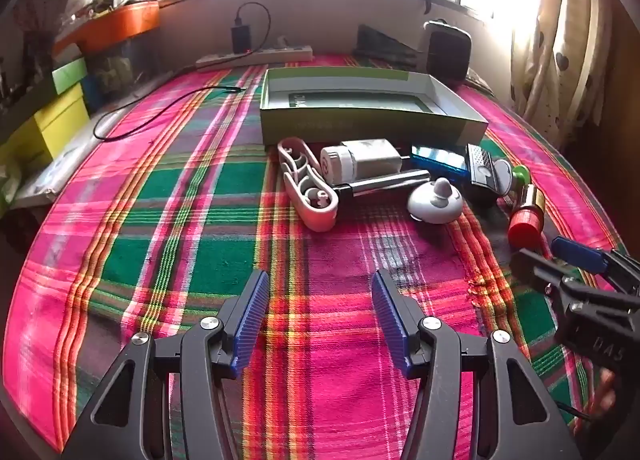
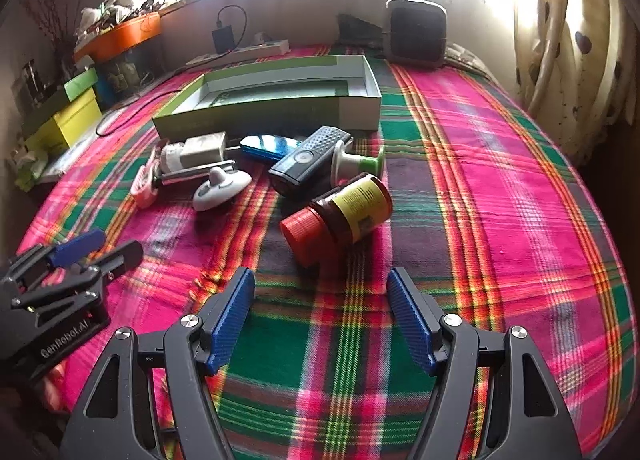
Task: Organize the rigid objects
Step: 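Close left gripper on pink plastic hook while right gripper grasps brown orange-capped bottle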
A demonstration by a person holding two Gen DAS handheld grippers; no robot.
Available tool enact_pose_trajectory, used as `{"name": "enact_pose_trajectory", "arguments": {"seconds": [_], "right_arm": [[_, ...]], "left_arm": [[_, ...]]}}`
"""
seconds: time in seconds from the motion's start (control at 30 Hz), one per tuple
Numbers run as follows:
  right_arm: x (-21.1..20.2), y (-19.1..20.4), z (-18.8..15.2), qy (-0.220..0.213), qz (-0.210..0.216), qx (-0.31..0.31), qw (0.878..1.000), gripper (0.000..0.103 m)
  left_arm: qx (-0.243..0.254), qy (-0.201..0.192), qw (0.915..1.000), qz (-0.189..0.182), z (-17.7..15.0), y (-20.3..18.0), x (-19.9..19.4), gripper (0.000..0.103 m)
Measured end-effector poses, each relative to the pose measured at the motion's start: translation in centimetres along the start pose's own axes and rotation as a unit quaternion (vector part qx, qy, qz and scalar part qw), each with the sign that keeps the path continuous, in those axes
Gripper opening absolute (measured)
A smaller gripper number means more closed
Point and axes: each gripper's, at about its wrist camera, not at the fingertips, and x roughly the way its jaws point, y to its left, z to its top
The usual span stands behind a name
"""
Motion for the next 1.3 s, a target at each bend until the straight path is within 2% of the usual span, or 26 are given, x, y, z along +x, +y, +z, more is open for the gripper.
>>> {"name": "enact_pose_trajectory", "arguments": {"seconds": [0.4, 0.5, 0.77, 0.9, 1.3], "right_arm": [[0.3, -0.2, 2.8, -0.018, 0.01, 0.05, 0.999, 0.069], [1.0, -0.3, 3.5, -0.012, -0.01, 0.051, 0.999, 0.069], [1.6, -1.6, 3.7, -0.006, -0.05, 0.06, 0.997, 0.069], [1.5, -2.0, 3.5, -0.007, -0.049, 0.056, 0.997, 0.069], [1.5, -3.0, 3.4, -0.002, -0.05, 0.038, 0.998, 0.039]], "left_arm": [[-0.018, 0.008, 0.9996, -0.02, 1.2, 1.7, 0.8, 0.053], [-0.012, 0.004, 0.9999, -0.009, 1.1, 1.2, 0.8, 0.053], [-0.024, 0.01, 0.9995, -0.021, 1.8, 1.9, 1.3, 0.053], [-0.028, 0.013, 0.9992, -0.024, 2.1, 2.0, 1.6, 0.053], [-0.044, 0.017, 0.9982, -0.037, 3.1, 2.4, 2.0, 0.053]]}}
